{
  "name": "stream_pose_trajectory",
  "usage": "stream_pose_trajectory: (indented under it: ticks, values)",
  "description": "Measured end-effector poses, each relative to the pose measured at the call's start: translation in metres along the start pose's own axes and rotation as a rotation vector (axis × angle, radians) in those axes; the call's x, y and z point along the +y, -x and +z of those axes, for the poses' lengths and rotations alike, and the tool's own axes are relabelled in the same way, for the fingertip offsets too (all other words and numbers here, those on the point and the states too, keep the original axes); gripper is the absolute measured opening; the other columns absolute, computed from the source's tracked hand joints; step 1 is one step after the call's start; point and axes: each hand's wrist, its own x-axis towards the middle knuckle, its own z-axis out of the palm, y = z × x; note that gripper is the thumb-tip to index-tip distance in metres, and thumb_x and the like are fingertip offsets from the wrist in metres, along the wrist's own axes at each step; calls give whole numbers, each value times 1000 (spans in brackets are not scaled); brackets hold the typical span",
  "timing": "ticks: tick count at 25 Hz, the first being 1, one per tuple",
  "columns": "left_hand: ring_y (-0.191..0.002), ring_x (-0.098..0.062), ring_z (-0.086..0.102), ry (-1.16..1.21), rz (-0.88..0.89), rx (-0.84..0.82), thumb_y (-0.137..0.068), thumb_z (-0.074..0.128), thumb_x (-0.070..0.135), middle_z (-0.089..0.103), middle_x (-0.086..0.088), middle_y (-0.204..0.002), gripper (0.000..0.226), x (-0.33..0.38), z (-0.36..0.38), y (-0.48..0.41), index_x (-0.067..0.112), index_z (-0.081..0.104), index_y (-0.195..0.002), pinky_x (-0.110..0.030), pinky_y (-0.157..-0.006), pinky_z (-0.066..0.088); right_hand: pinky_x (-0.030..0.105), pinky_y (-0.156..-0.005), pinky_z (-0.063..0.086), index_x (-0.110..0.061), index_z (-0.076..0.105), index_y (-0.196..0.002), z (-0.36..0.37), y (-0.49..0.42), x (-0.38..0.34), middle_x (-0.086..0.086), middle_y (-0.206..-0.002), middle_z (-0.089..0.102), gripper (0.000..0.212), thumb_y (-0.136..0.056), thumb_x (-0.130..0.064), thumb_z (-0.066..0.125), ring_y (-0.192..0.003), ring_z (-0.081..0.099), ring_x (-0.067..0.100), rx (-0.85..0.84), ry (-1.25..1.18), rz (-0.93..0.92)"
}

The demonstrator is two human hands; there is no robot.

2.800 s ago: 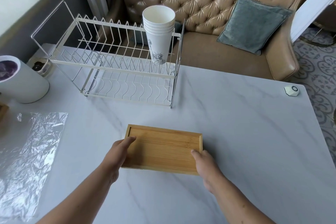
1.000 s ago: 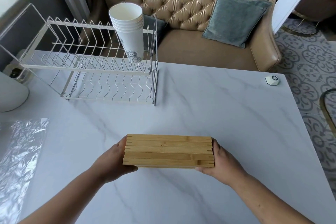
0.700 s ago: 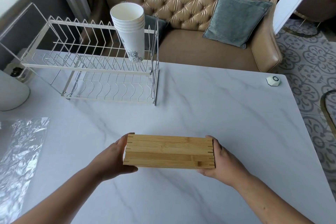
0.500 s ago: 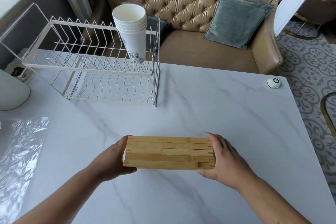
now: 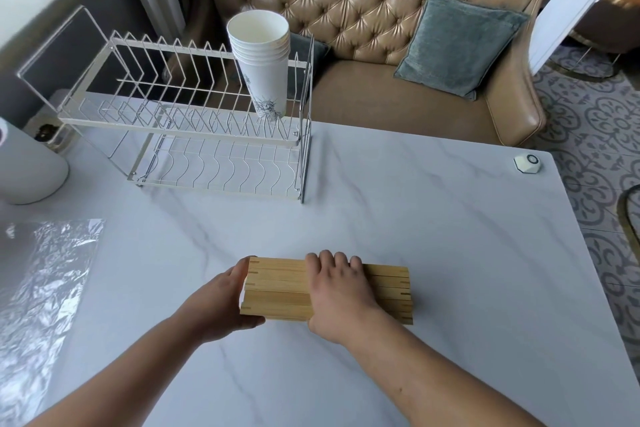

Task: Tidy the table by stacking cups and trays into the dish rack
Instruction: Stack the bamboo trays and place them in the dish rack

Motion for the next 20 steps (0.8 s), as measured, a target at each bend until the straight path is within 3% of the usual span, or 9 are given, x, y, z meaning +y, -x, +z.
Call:
stream_pose_trajectory:
  ticks: [5,7,9,11,14,18,20]
  values:
    - [-118,-3,60,144,-31,10,-63,85,55,57,27,-134,99,7,-1,9,52,30,-145,-28,-91,54,45,-92,40,-16,39,-120,-5,6,14,5,-115,49,70,-68,-46,75,-104,50,31,52,-102,-46]
    - [-117,0,62,343,-76,34,-59,90,57,56,29,-136,104,13,-9,12,54,33,-146,-23,-89,54,44,-97,40,-20,38,-121,-14,15,25,1,-117,48,76,-65,-59,73,-107,48,28,98,-206,-21]
    - [-113,-4,68,649,-96,25,-60,97,48,66,19,-130,103,24,-22,15,51,40,-145,-21,-84,58,39,-105,39,-28,33,-130,-28,25,38,-4,-127,47,88,-61,-68,70,-117,44,23,114,-407,49]
    - [-119,-17,70,926,-25,-41,-72,96,36,72,6,-129,82,41,-34,14,40,52,-142,-22,-90,58,31,-105,43,-42,30,-133,-43,35,51,-16,-131,47,93,-56,-69,75,-122,46,9,96,-707,144]
    - [-134,-26,60,1062,144,-144,-92,80,29,66,-7,-143,55,73,-40,10,24,60,-142,-37,-108,53,21,-83,55,-58,38,-118,-55,43,64,-25,-117,60,80,-56,-57,89,-105,62,-7,88,-1132,193]
    - [-133,-26,62,1127,206,-176,-90,82,25,66,-7,-143,53,101,-51,1,28,64,-139,-29,-101,55,41,-91,61,-41,46,-131,-57,45,75,-13,-123,65,79,-66,-47,92,-116,66,11,64,-1367,94]
    - [-131,-24,63,1055,245,-174,-90,82,23,67,-5,-141,51,109,-55,-1,28,64,-137,-27,-98,56,41,-92,61,-41,45,-133,-53,49,82,-16,-124,64,82,-66,-52,92,-117,65,8,63,-1331,73]
